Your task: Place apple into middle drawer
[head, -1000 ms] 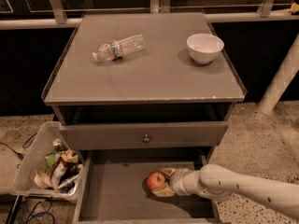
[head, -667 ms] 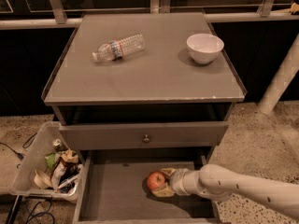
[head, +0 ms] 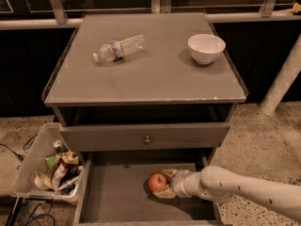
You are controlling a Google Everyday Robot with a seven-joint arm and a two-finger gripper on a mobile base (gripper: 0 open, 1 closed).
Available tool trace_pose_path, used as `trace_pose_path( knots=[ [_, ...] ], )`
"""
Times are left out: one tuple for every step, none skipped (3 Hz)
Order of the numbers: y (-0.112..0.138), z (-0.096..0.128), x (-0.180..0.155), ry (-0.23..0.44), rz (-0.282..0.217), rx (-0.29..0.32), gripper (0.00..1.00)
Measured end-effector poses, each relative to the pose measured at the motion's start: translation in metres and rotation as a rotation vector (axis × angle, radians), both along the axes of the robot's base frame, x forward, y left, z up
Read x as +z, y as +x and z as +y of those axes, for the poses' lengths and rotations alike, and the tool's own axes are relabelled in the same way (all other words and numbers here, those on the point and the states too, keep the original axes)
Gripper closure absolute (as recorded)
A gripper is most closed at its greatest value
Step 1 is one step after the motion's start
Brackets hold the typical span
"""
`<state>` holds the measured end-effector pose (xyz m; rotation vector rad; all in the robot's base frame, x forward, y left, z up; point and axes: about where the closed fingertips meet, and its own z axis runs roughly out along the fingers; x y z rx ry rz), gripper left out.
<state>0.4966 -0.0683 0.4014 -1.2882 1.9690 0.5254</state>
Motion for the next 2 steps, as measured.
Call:
trace_pose_path(
  knots=[
    [0.0000, 0.0001, 0.0000, 0.000, 0.000, 0.000, 0.00],
    [0.0000, 0.0001, 0.0000, 0.000, 0.000, 0.000, 0.00]
  ],
)
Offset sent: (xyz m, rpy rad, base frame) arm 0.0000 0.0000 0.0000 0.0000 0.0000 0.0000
